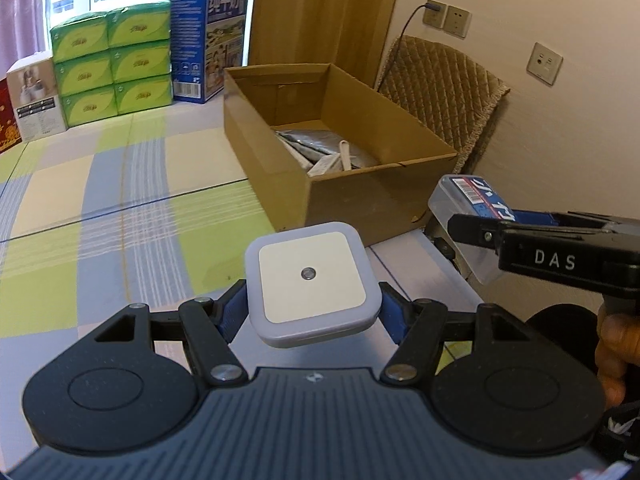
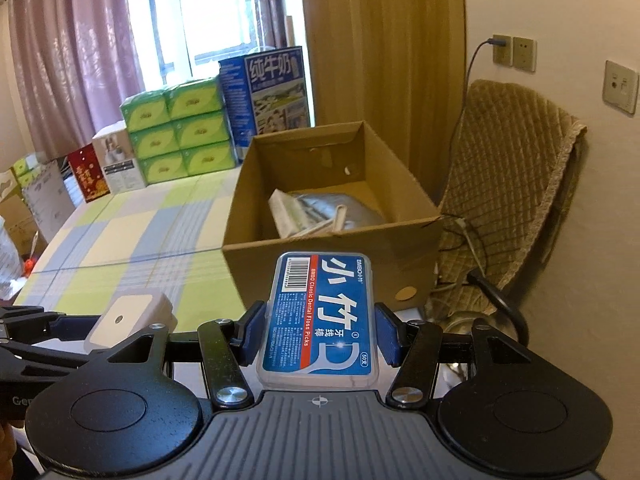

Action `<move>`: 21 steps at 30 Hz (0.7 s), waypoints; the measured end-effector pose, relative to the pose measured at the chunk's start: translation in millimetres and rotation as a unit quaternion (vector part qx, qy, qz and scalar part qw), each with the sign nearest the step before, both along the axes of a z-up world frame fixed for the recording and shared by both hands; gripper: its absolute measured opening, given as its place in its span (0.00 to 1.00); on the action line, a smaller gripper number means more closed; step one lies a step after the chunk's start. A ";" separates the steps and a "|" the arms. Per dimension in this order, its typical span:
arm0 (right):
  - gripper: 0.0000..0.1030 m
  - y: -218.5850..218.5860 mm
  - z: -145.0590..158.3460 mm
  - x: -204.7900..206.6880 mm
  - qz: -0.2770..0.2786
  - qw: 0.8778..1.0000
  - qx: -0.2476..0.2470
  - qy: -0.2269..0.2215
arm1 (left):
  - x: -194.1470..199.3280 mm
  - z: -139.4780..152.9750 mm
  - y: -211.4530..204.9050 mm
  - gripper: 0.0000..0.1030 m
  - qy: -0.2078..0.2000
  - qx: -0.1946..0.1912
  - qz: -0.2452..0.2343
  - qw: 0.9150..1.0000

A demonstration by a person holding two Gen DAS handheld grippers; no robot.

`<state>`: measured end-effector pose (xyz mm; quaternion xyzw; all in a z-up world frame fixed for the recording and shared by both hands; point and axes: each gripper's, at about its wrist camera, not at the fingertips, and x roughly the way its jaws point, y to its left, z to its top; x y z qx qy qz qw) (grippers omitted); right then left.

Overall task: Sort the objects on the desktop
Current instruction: 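Lift and carry night light in left tool and toothpick box in right tool toward cardboard box, then lower night light in left tool and toothpick box in right tool into cardboard box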

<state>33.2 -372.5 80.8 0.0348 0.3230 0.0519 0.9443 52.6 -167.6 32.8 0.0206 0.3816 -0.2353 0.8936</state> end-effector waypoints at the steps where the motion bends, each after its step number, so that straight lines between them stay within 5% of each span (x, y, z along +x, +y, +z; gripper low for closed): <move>1: 0.52 -1.9 1.1 0.5 -0.001 1.000 0.001 -0.001 | 0.1 0.8 -2.7 0.61 -0.001 0.001 -0.002 1.000; 21: 0.52 -29.1 18.9 27.5 -0.008 0.999 -0.011 -0.030 | 29.2 22.4 -41.4 0.61 -0.026 0.010 -0.025 0.999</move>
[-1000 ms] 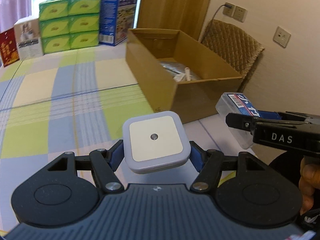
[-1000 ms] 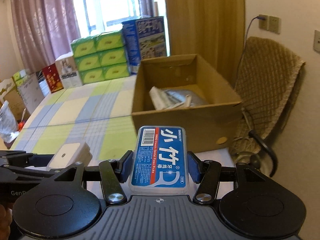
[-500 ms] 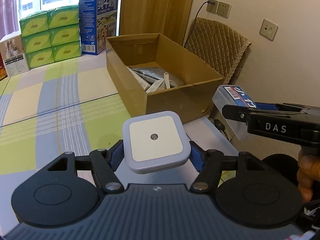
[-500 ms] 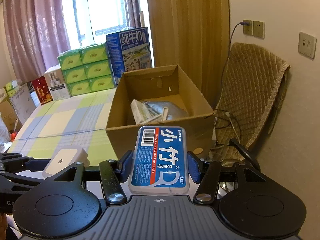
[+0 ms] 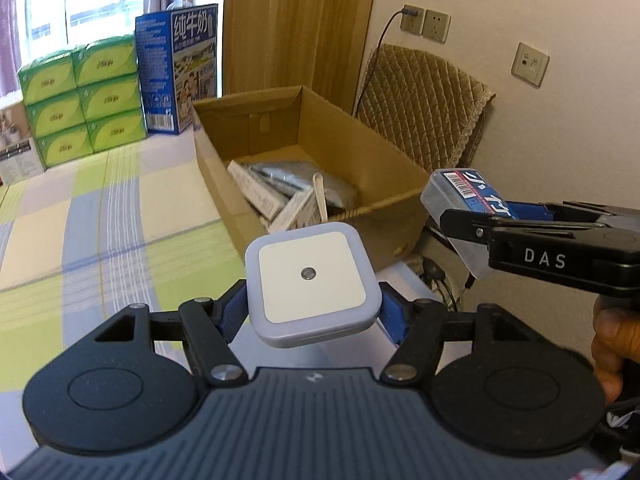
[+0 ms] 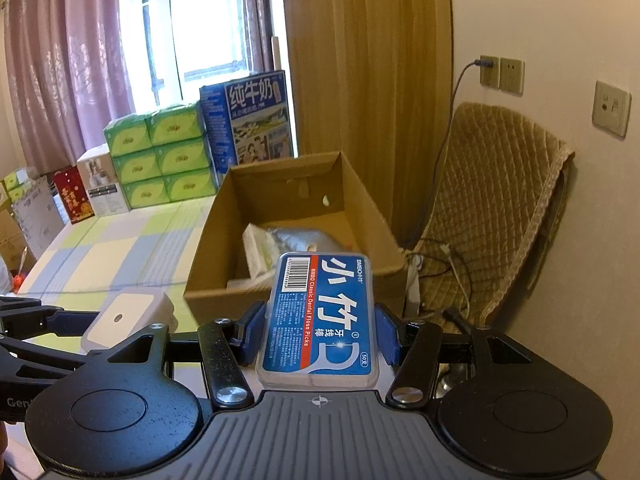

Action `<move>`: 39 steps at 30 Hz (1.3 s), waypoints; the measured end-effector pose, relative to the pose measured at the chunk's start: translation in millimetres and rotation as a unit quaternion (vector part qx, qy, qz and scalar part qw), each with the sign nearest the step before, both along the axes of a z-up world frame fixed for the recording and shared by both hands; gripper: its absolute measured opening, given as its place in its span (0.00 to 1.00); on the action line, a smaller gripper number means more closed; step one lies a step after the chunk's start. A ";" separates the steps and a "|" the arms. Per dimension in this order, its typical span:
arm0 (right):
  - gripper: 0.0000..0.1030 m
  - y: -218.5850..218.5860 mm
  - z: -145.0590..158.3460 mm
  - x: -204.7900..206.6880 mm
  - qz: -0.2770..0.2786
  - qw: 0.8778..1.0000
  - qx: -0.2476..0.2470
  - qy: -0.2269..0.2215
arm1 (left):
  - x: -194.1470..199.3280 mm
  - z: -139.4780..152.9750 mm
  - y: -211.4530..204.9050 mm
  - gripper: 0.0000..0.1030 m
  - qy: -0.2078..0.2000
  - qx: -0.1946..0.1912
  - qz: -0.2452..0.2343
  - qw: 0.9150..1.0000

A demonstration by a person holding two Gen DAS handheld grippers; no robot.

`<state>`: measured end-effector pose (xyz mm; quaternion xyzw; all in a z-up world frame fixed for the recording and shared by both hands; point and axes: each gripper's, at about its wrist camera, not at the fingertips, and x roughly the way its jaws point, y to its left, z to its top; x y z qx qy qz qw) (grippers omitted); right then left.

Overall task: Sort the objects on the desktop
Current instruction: 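Lower night light in left tool and toothpick box in right tool into cardboard box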

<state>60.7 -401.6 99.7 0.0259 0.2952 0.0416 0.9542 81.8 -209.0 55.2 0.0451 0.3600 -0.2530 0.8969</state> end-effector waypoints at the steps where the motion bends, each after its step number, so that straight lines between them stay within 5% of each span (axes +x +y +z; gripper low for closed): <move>1: 0.52 -1.4 2.6 3.6 0.000 1.000 -0.001 -0.003 | 3.6 2.7 -2.4 0.61 -0.003 -0.001 0.000 1.000; 12: 0.52 -13.2 21.0 54.0 0.014 1.000 -0.017 -0.017 | 46.4 21.7 -30.9 0.61 -0.015 0.004 -0.009 1.000; 39: 0.52 -23.0 8.1 152.1 0.030 0.999 -0.033 0.011 | 150.3 -2.2 -52.4 0.61 0.022 -0.013 0.024 0.999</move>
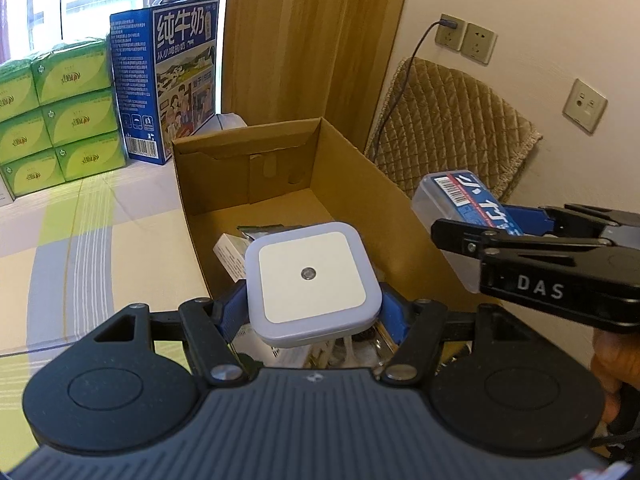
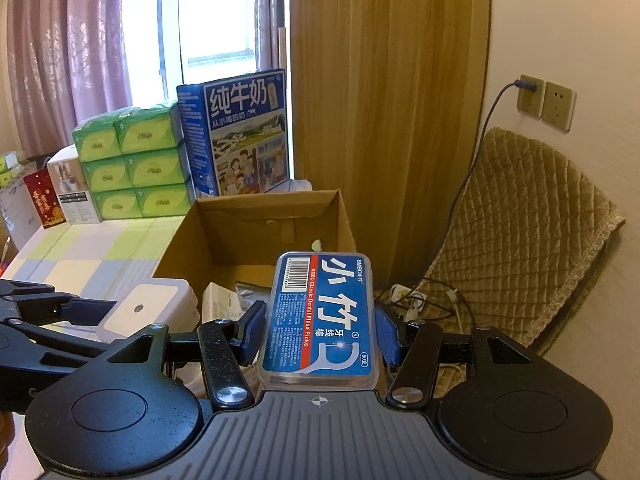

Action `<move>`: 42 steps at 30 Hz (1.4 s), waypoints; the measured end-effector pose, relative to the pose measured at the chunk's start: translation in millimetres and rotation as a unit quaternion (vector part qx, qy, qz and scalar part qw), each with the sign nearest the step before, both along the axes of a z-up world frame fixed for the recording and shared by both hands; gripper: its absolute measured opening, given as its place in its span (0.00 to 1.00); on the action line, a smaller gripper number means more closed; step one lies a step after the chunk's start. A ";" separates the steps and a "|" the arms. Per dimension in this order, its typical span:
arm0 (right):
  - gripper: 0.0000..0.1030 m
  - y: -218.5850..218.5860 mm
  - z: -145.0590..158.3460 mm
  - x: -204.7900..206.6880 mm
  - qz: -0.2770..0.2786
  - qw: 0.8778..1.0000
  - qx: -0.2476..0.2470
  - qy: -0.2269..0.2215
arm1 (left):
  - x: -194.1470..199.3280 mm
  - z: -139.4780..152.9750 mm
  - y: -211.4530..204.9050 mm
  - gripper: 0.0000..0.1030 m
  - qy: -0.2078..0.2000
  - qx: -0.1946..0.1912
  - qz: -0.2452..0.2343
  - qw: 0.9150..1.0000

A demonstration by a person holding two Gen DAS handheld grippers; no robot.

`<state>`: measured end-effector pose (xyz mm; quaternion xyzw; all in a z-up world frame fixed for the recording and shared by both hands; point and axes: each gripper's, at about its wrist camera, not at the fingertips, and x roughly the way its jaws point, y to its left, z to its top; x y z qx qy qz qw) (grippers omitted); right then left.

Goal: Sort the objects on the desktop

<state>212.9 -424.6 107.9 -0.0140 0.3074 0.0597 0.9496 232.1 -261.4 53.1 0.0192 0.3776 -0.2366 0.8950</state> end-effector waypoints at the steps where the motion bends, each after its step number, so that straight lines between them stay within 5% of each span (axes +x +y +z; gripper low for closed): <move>1: 0.52 -0.5 -0.3 2.5 -0.002 1.000 0.000 0.000 | 4.1 -1.9 -0.5 0.62 0.000 -0.001 0.002 1.000; 20: 0.52 22.0 -10.8 47.1 0.037 0.998 0.038 0.024 | -1.0 -0.9 51.2 0.94 -0.039 0.019 0.040 0.998; 22: 0.70 27.8 -10.6 55.5 0.045 0.998 0.034 0.019 | -5.5 -1.3 56.4 0.97 -0.041 0.021 0.046 0.998; 24: 0.75 28.6 -7.4 56.8 0.043 0.998 0.038 0.015 | -11.4 -0.6 62.3 0.98 -0.046 0.022 0.051 0.997; 37: 0.97 5.2 4.0 -29.6 -0.002 0.999 0.032 0.023 | -62.9 3.7 85.1 0.99 -0.012 0.027 0.091 0.995; 42: 0.98 -1.0 11.7 -73.6 -0.011 0.999 0.034 0.033 | -95.5 13.4 82.7 0.99 -0.001 0.026 0.094 0.995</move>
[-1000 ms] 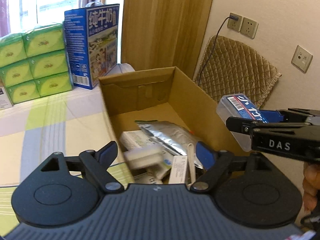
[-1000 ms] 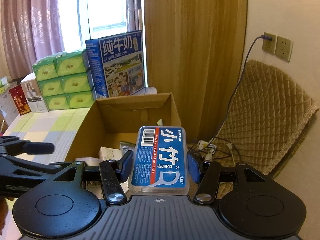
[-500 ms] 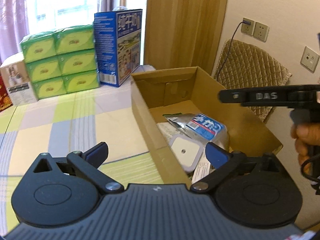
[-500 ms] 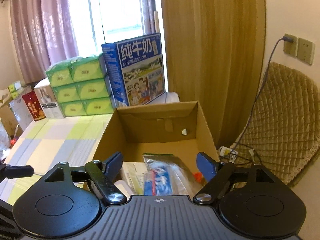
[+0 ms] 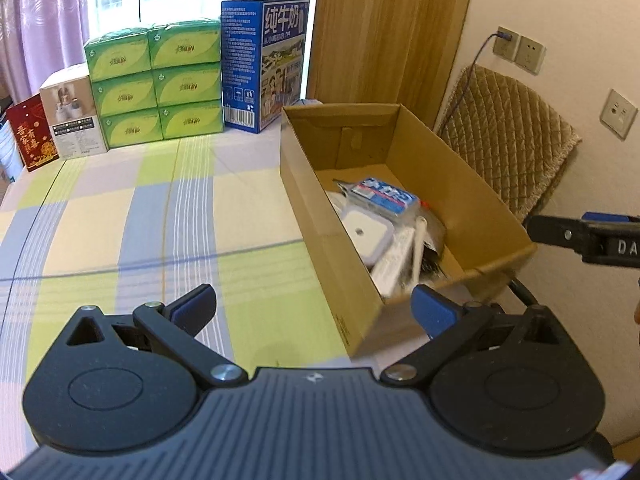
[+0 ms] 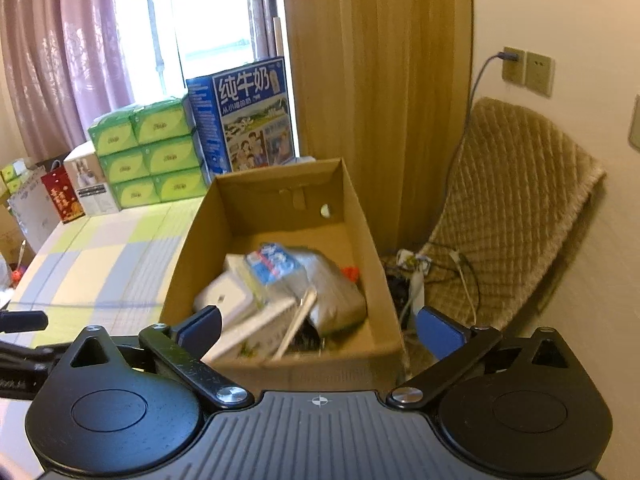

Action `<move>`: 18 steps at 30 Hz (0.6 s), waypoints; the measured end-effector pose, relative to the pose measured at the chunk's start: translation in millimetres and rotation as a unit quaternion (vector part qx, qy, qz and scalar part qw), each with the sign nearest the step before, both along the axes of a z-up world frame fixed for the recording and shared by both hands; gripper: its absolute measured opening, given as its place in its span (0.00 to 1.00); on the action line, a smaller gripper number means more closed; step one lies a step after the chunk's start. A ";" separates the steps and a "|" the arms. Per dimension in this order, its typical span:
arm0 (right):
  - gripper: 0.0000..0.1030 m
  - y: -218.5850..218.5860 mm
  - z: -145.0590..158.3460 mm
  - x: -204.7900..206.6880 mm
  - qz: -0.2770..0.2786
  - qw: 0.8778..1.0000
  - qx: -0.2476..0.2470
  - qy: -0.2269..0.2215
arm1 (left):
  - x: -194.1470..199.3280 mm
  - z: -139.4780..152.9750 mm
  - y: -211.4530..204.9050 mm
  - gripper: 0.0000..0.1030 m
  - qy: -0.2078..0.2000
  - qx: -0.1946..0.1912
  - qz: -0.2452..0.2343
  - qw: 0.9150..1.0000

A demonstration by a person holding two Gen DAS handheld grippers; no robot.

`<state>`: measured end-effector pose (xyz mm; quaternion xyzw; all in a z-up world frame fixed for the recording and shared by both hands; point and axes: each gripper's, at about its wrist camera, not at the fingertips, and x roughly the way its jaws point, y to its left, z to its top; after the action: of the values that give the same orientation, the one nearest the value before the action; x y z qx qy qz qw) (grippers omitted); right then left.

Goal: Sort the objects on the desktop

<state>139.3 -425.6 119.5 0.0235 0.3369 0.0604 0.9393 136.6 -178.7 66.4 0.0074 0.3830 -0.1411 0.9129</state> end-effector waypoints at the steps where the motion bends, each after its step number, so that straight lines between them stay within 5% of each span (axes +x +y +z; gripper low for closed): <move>1: 0.98 -0.8 1.0 -9.7 -0.002 1.000 0.002 0.002 | -6.9 2.3 -0.4 0.99 0.000 -0.005 -0.001 1.000; 18: 0.98 16.7 8.9 -108.4 0.001 1.000 -0.008 0.017 | -90.5 25.8 -1.8 0.99 -0.023 0.004 0.020 1.000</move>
<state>30.9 -408.9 128.4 0.0166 0.3537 0.0583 0.9334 46.1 -180.6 92.2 0.0063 0.3622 -0.1214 0.9241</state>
